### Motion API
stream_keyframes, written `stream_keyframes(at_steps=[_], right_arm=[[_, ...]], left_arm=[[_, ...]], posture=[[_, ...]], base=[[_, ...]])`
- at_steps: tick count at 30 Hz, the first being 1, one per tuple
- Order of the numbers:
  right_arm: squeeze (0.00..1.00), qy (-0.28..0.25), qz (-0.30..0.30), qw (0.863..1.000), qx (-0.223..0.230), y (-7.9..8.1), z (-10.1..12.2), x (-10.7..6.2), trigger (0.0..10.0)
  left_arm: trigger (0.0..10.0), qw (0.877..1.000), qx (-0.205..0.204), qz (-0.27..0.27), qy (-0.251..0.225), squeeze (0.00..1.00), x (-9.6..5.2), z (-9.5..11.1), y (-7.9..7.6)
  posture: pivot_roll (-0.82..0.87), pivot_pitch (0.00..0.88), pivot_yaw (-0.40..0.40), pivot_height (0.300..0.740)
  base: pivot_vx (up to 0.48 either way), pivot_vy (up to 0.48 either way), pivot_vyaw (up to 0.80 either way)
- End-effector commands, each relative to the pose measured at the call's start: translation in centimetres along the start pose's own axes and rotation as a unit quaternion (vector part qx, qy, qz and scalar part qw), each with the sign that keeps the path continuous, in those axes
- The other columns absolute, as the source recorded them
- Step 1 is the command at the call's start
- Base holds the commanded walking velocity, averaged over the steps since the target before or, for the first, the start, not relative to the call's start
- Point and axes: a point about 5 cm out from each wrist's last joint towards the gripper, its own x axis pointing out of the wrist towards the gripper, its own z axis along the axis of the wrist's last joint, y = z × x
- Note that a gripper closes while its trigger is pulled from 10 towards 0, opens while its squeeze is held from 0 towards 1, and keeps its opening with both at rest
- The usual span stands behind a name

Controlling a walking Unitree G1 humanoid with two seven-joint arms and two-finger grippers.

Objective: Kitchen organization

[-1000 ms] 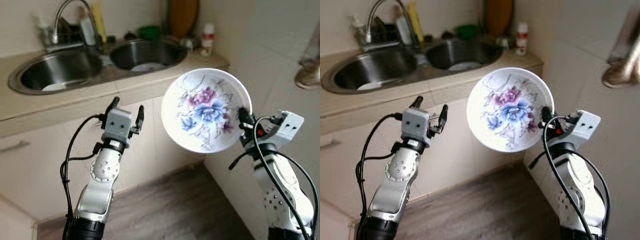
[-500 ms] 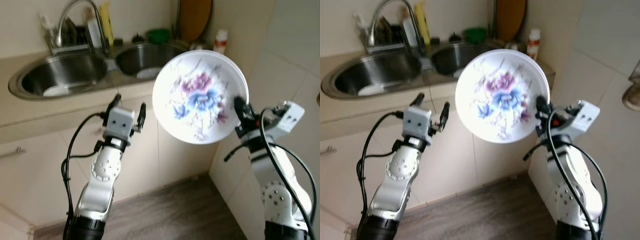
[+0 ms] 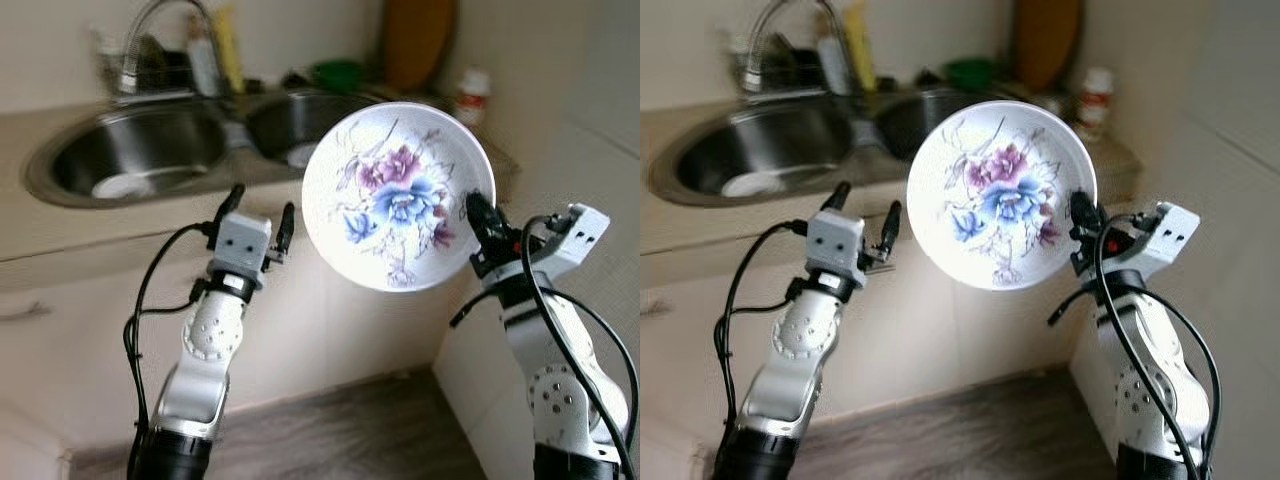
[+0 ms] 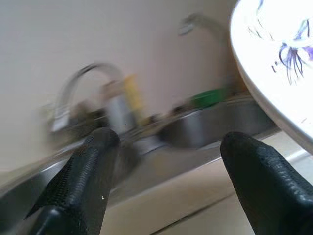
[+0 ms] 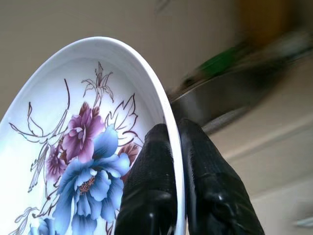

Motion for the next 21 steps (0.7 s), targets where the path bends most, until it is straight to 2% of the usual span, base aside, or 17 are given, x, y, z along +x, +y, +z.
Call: stream_keyframes(at_steps=[1, 9, 17, 21], right_arm=[[0.00, -0.012, 0.021, 1.000, -0.001, 0.8, 0.6, 0.1, 0.0], [0.00, -0.012, 0.017, 1.000, -0.006, 0.7, 0.5, 0.1, 0.0], [0.00, -0.015, 0.007, 1.000, -0.011, 0.5, 0.6, 0.2, 0.0], [0.00, -0.024, -0.020, 0.999, -0.018, -0.2, 0.8, 0.3, 0.0]], left_arm=[[10.0, 1.000, 0.002, 0.001, 0.001, 0.00, 0.0, 0.0, 0.1], [10.0, 1.000, 0.001, 0.000, 0.000, 0.00, 0.1, 0.0, 0.0], [10.0, 1.000, 0.001, -0.001, 0.000, 0.00, 0.1, 0.0, -0.1], [10.0, 1.000, 0.001, 0.000, -0.001, 0.00, 0.1, 0.0, -0.1]], posture=[[0.00, 0.000, -0.014, 0.740], [0.00, 0.000, -0.014, 0.740], [0.00, 0.000, -0.014, 0.740], [0.00, 0.000, -0.015, 0.740]], base=[[0.315, 0.000, 0.73], [0.313, 0.000, 0.76], [0.304, 0.000, 0.00], [0.263, 0.000, 0.00]])
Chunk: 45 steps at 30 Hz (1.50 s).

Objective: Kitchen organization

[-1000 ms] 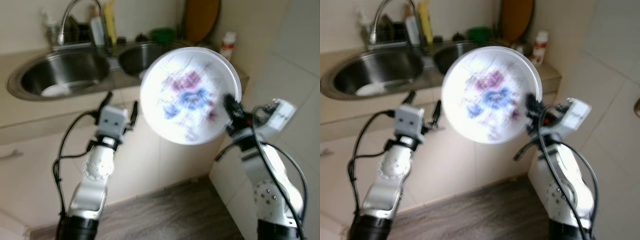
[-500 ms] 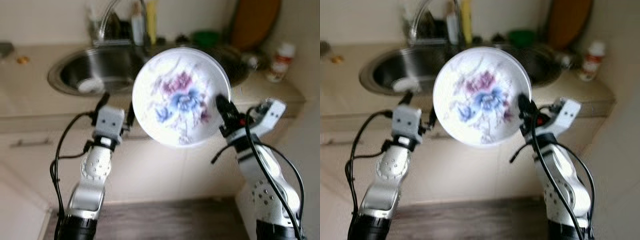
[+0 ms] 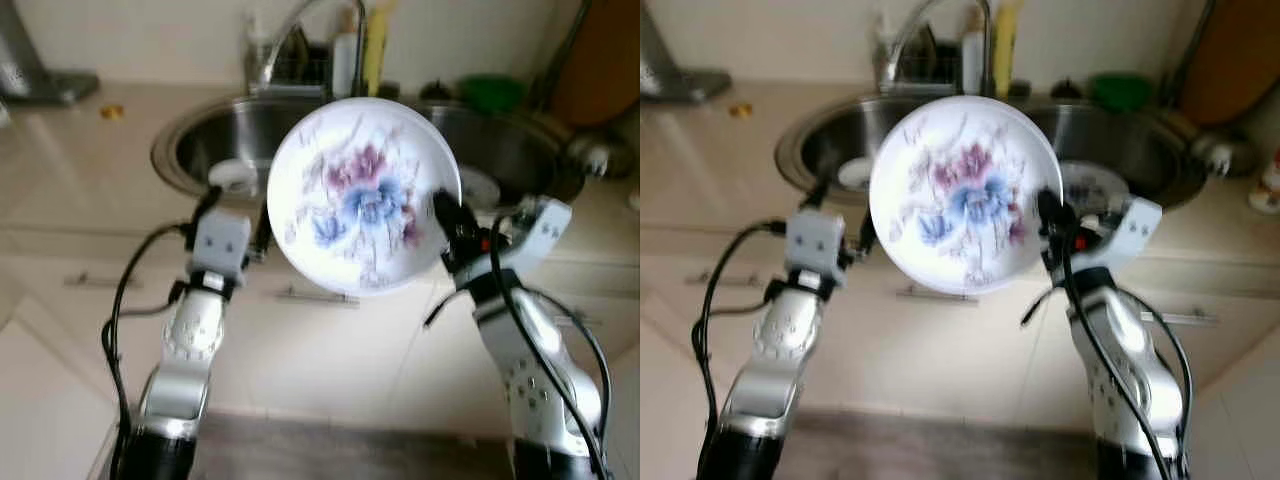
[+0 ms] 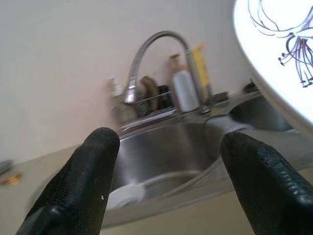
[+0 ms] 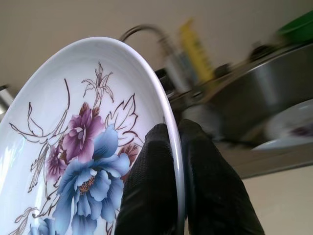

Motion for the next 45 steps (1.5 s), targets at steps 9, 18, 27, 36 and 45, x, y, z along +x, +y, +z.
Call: stream_keyframes(at_steps=[9, 18, 27, 36, 45], right_arm=[[0.00, -0.051, -0.071, 0.996, -0.015, -2.1, 1.9, 0.2, 0.0], [0.00, -0.051, -0.071, 0.996, -0.011, -2.1, 1.8, 0.3, 0.0], [0.00, -0.035, -0.063, 0.997, -0.021, -2.3, 1.8, 0.1, 0.0], [0.00, -0.040, -0.071, 0.996, -0.024, -2.8, 2.4, 0.9, 0.0], [0.00, -0.046, -0.063, 0.997, -0.006, -2.2, 2.2, 1.0, 0.0]], left_arm=[[10.0, 1.000, -0.002, -0.011, -0.005, 0.00, 0.1, 0.2, -0.7], [10.0, 1.000, -0.003, -0.013, -0.005, 0.00, 0.1, 0.3, -0.8], [10.0, 1.000, -0.001, -0.014, -0.004, 0.00, 0.2, 0.2, -0.9], [10.0, 1.000, -0.004, -0.012, -0.006, 0.00, 0.2, 0.3, -0.8], [10.0, 1.000, -0.006, -0.013, -0.008, 0.00, 0.1, 0.4, -0.8]], posture=[[-0.01, 0.000, -0.014, 0.740], [-0.01, 0.000, -0.012, 0.740], [0.00, 0.000, -0.014, 0.740], [0.00, 0.000, -0.021, 0.740], [0.00, 0.000, -0.018, 0.740]], base=[[0.243, 0.000, 0.00], [0.240, 0.000, 0.00], [0.027, 0.000, 0.00], [0.000, 0.000, 0.00], [0.000, 0.000, 0.00]])
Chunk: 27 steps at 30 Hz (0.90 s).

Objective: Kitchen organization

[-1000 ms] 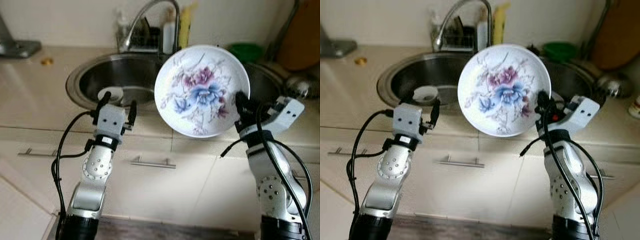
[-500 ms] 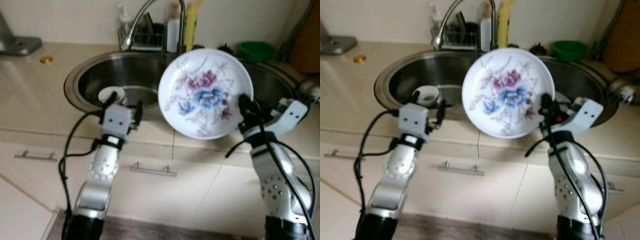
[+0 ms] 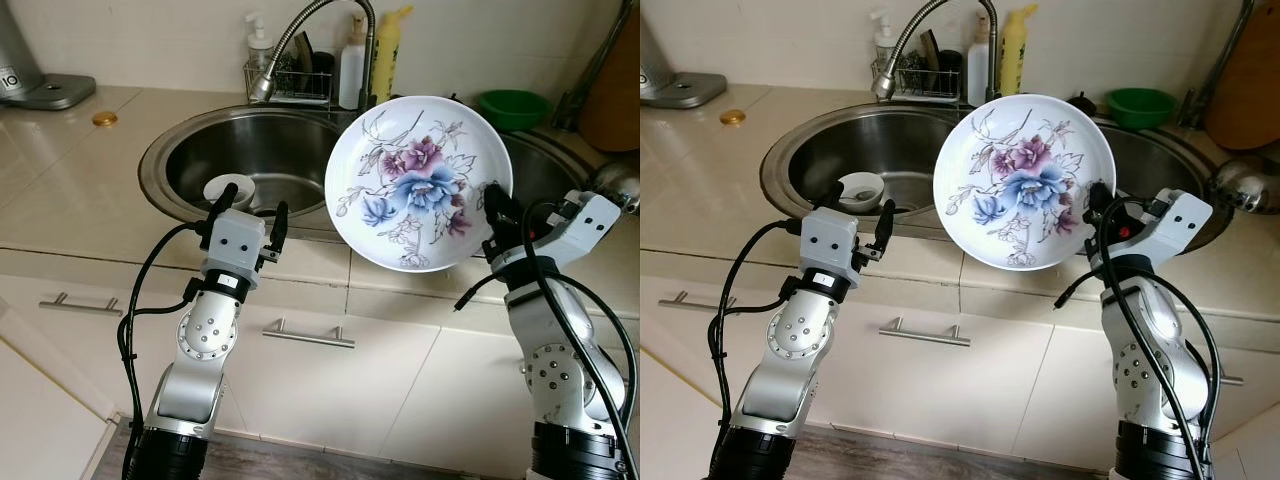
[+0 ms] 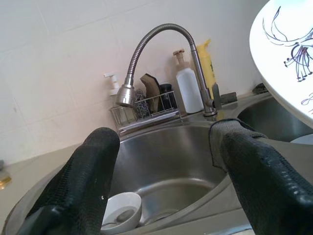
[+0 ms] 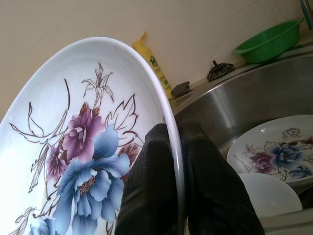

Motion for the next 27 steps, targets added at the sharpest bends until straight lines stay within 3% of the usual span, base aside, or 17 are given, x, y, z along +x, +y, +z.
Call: stream_keyframes(at_steps=[1, 7, 27], right_arm=[[0.00, -0.020, 0.015, 1.000, 0.013, 0.7, 0.7, 0.1, 0.0], [0.00, -0.002, 0.051, 0.998, 0.023, 1.6, 0.3, -0.3, 0.0], [0.00, 0.004, 0.067, 0.997, 0.033, 2.2, 0.0, -0.3, 0.0]], left_arm=[[10.0, 1.000, -0.001, 0.000, -0.004, 0.00, 0.0, 0.2, 0.0], [10.0, 1.000, -0.003, 0.001, -0.007, 0.00, 0.0, 0.2, 0.0], [10.0, 1.000, -0.006, 0.000, -0.012, 0.00, 0.1, 0.4, 0.0]], posture=[[0.00, 0.000, -0.018, 0.740], [0.00, 0.000, -0.016, 0.740], [0.00, 0.000, -0.016, 0.740]], base=[[0.000, 0.000, 0.00], [0.000, 0.000, 0.00], [0.014, 0.000, 0.00]])
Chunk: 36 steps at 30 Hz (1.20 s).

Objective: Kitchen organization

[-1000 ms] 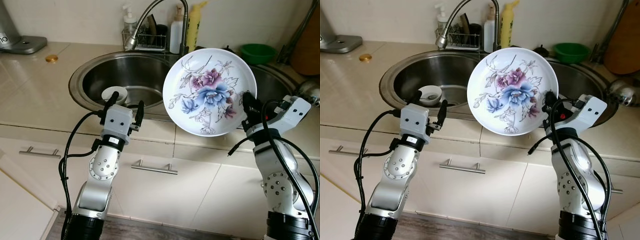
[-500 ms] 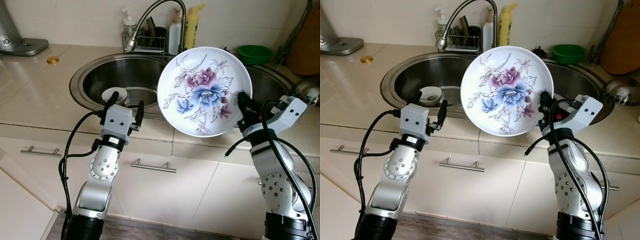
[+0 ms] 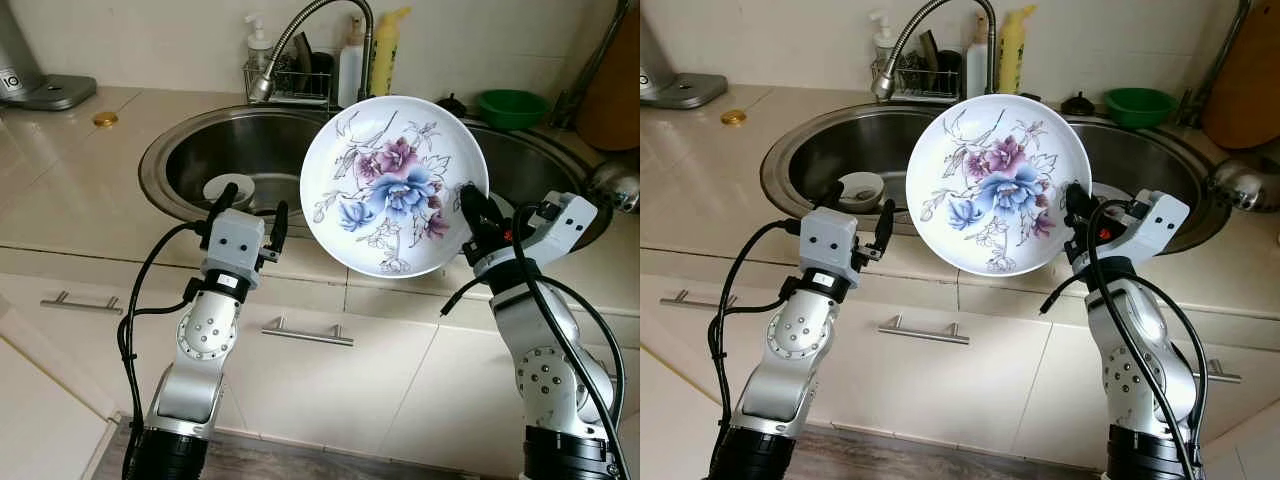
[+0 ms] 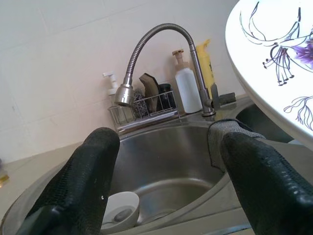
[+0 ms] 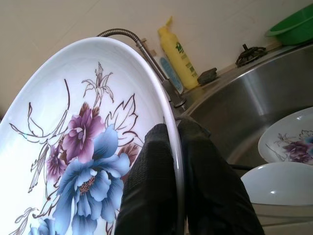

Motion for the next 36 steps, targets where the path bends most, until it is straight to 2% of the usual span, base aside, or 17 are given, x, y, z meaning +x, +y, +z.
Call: stream_keyframes(at_steps=[1, 10, 36], right_arm=[[0.00, -0.017, 0.022, 1.000, 0.007, 0.83, 0.75, -0.06, 0.0], [0.00, -0.016, 0.024, 1.000, 0.007, 0.94, 0.67, -0.05, 0.0], [0.00, -0.021, 0.028, 0.999, 0.009, 1.10, 0.61, -0.01, 0.0]], left_arm=[[10.0, 1.000, -0.001, 0.000, -0.012, 0.00, 0.10, 0.43, 0.03], [10.0, 1.000, -0.002, 0.001, -0.013, 0.00, 0.08, 0.48, 0.06], [10.0, 1.000, -0.004, -0.001, -0.018, 0.00, 0.14, 0.61, 0.00]], posture=[[0.00, 0.000, -0.016, 0.740], [0.00, 0.000, -0.017, 0.740], [0.00, 0.000, -0.017, 0.740]], base=[[0.000, 0.000, 0.00], [0.000, 0.000, 0.00], [0.254, 0.000, 0.00]])
